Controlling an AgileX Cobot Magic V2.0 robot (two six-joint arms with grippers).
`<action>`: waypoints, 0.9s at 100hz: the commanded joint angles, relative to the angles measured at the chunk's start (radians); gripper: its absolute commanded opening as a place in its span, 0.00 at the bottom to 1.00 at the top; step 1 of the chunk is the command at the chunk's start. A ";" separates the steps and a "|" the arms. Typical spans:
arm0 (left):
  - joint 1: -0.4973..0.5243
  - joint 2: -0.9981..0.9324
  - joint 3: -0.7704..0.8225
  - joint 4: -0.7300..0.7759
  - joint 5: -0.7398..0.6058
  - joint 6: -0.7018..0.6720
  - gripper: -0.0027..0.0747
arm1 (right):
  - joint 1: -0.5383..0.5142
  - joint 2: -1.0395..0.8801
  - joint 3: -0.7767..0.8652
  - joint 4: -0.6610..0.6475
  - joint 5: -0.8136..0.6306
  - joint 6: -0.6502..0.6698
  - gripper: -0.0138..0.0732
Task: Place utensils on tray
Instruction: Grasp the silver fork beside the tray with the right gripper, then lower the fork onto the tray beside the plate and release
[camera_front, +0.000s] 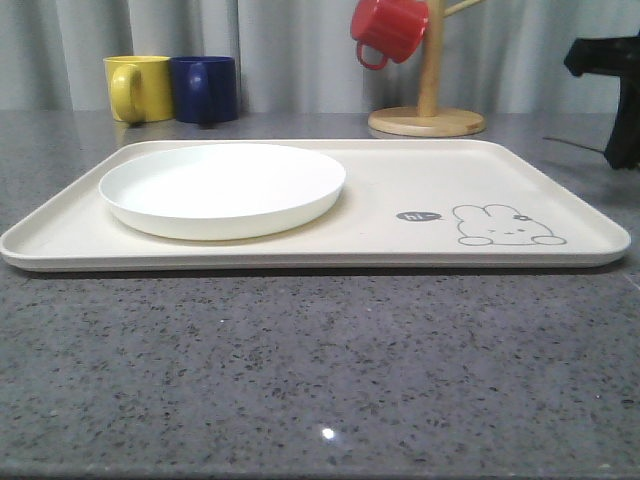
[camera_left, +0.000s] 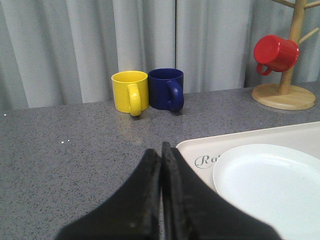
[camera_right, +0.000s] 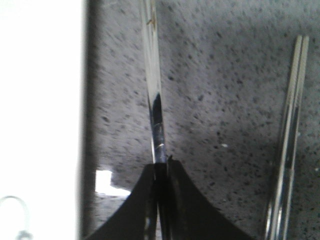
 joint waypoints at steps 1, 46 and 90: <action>-0.006 0.003 -0.029 -0.013 -0.061 0.001 0.01 | 0.016 -0.053 -0.076 0.057 0.017 0.002 0.10; -0.006 0.003 -0.029 -0.013 -0.061 0.001 0.01 | 0.353 -0.093 -0.115 -0.090 -0.105 0.443 0.10; -0.006 0.003 -0.029 -0.013 -0.061 0.001 0.01 | 0.513 0.022 -0.115 -0.390 -0.121 0.825 0.10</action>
